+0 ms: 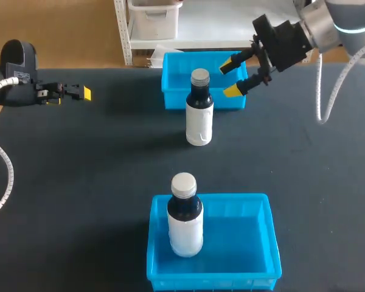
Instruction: Pick up the bottle, and place it in the far bin if it is heavy, or in the near bin if it is light.
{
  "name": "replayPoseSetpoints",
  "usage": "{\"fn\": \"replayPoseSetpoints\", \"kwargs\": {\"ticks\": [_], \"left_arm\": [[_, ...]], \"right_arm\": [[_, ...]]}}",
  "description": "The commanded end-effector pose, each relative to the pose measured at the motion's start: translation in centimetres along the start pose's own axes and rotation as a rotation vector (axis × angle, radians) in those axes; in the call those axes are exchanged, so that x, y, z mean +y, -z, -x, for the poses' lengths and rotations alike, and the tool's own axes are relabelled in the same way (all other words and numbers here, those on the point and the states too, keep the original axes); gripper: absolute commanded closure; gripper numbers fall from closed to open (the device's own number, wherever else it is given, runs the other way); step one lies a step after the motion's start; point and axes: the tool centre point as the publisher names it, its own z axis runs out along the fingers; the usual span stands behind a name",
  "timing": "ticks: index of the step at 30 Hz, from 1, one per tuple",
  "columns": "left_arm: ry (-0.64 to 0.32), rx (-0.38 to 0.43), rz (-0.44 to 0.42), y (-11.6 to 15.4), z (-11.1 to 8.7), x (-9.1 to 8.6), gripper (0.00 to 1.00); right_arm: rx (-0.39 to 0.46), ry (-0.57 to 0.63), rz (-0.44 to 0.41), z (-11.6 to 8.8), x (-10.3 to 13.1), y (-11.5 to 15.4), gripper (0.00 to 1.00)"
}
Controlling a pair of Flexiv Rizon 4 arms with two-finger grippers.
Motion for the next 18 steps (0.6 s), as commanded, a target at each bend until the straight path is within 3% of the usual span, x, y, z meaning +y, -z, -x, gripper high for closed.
{"fn": "replayPoseSetpoints", "kwargs": {"ticks": [1,18], "left_arm": [[0.0,0.0,0.0,0.0,0.0,0.0,0.0],[0.0,0.0,0.0,0.0,0.0,0.0,0.0]], "right_arm": [[-0.01,0.005,0.03,0.4,-0.1,-0.5,0.0],[-0.021,0.009,0.053,2.1,2.0,-3.8,0.0]]}}
